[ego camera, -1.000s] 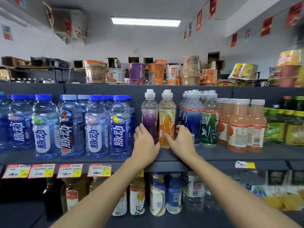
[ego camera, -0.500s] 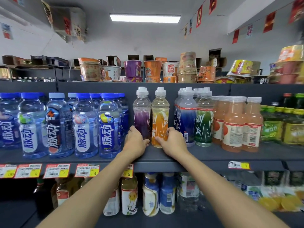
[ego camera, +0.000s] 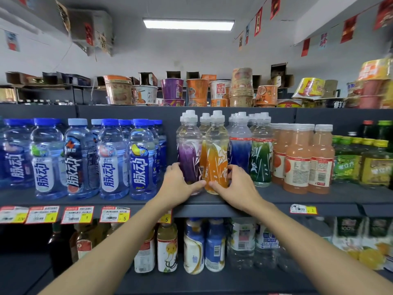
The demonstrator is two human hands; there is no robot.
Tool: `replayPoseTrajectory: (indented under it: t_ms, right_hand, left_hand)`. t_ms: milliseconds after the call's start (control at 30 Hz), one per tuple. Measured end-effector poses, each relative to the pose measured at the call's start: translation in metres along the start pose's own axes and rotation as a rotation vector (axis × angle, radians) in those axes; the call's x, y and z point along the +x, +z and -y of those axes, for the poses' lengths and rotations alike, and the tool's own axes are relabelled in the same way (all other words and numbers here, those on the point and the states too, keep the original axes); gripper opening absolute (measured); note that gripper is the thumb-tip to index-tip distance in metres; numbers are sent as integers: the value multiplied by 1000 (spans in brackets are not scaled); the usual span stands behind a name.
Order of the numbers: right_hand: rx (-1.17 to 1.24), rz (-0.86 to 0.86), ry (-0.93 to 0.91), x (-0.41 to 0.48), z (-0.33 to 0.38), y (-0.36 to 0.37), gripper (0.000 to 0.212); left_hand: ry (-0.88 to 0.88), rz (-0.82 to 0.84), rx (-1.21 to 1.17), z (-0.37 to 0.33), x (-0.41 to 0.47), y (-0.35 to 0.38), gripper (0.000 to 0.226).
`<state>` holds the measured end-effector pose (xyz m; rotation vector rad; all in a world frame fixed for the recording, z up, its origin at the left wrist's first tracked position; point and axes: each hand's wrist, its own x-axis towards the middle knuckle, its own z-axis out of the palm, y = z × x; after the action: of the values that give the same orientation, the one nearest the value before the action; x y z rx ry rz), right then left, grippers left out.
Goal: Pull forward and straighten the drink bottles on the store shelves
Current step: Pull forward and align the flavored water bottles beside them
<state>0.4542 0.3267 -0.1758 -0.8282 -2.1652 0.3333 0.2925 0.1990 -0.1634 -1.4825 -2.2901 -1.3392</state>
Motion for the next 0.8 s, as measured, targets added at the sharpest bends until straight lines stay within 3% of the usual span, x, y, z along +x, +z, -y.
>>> replayPoseTrajectory:
  t_ms: [100, 233, 333, 500, 567, 700, 800]
  right_hand:
    - [-1, 24, -33, -4, -5, 3, 80]
    - [69, -32, -14, -3, -7, 6, 80]
    - [129, 8, 16, -2, -7, 5, 79]
    - [162, 62, 5, -1, -9, 2, 94]
    - [134, 52, 15, 0, -7, 3, 95]
    - [98, -16, 42, 0, -1, 5, 76]
    - [82, -56, 80, -1, 0, 5, 81]
  left_hand:
    - [8, -110, 49, -2, 0, 7, 87]
    - [-53, -5, -149, 4, 3, 2, 86]
    - [-51, 37, -171, 8, 2, 0, 87]
    - [-25, -146, -97, 4, -1, 9, 92]
    - [-27, -124, -109, 4, -1, 9, 89]
    - [-37, -78, -147, 7, 1, 3, 81]
    - [-19, -62, -120, 9, -1, 2, 75]
